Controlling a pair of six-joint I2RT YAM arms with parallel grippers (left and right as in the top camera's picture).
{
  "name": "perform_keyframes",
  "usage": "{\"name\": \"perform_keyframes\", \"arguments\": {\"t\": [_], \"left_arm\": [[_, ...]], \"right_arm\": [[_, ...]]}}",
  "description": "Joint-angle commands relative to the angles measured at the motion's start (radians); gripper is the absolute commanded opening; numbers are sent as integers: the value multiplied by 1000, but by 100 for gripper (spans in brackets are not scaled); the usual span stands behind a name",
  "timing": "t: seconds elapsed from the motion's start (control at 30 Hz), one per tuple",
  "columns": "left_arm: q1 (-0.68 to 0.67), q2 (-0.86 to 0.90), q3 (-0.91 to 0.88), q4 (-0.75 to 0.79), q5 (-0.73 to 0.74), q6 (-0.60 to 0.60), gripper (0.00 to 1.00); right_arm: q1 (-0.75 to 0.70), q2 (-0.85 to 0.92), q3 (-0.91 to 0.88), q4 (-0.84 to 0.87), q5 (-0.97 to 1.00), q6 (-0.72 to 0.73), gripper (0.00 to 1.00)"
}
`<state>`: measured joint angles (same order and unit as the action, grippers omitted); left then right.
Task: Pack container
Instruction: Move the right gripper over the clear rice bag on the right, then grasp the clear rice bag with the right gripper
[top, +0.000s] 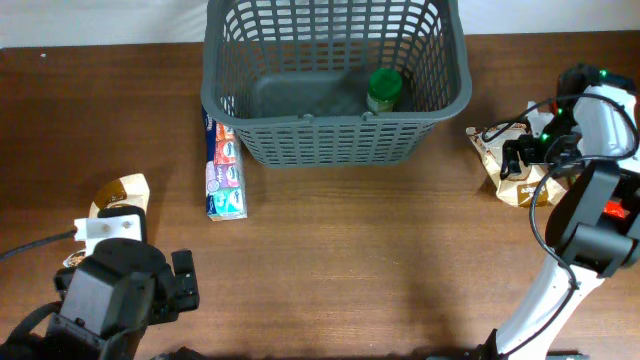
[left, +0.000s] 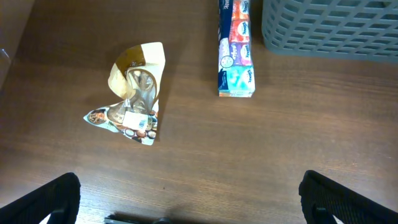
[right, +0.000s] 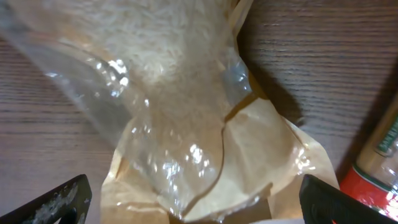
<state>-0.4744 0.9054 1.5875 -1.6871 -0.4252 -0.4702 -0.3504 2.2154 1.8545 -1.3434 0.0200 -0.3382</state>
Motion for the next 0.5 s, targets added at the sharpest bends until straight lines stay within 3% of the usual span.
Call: {"name": "perform_keyframes", "arguments": {"t": [0.0,0.47], "left_arm": [[6,2,-3,0,0,16,100],[6,2,-3,0,0,16,100]], "right_arm": [[5,16,-4,3,17,-7,99],[5,53,-4,31,-34,-111,99]]}}
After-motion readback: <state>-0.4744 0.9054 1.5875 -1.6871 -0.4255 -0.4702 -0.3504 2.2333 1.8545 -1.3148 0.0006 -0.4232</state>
